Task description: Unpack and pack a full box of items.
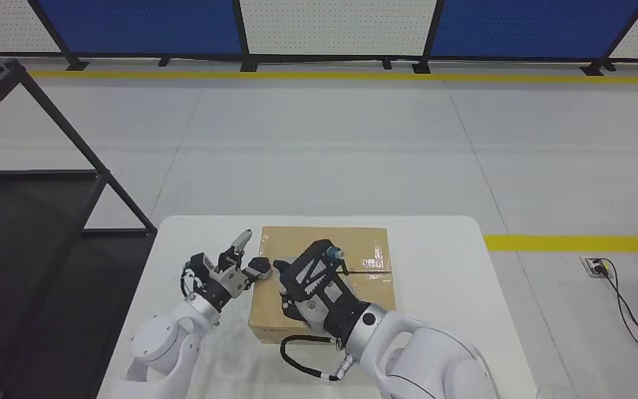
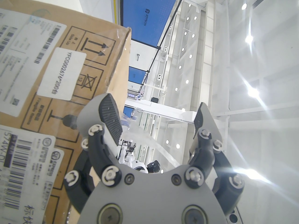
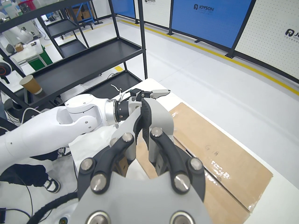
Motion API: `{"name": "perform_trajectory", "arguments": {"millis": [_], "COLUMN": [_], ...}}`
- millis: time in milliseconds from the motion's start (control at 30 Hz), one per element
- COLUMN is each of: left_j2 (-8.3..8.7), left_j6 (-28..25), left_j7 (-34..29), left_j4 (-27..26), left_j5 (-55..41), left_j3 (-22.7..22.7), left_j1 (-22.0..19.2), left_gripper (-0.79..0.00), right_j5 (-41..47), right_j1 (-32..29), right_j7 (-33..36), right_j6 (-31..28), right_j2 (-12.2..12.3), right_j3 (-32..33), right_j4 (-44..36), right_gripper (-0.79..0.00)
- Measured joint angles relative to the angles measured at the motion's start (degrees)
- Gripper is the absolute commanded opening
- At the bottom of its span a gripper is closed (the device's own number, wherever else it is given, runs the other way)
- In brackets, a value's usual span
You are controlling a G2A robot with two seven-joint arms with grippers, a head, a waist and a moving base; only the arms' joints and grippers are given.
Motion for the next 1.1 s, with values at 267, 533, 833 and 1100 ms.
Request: {"name": "perform_trajectory", "arguments": {"millis": [267,533,833,1100], "left_j2": [0.15,0.28,0.37,0.44], "left_j6": [-0.20,-0.07,-0.32,-0.41], "left_j7": [-0.56,-0.95,-1.04,-1.07], "left_j4": [-0.07,-0.22,-0.42,-0.63], "left_j5": [-0.27,-0.41,-0.46,-0.31], "left_j3": [-0.61,-0.93,-1.06,-1.03], "left_j1": [0.54,0.77,0.98,1.14], "left_gripper": [-0.080,-0.083,-0.092,-0.095], "right_j5": [1.70,1.75,9.36,16.23], "right_j1": [1.35,0.72,-1.28,0.05], "right_j7": [0.37,-0.31,0.12,2.91], "right_j6": [3.58,3.29,9.56,19.22], "right_j2": [-0.59,-0.56,-1.30,-2.15], "right_j3": [-0.39,-0.34,1.41,3.60], "right_j4": [0.82,0.79,-1.63,-1.36], "right_gripper": [-0.785,-0.785,-0.785,-0.785]}}
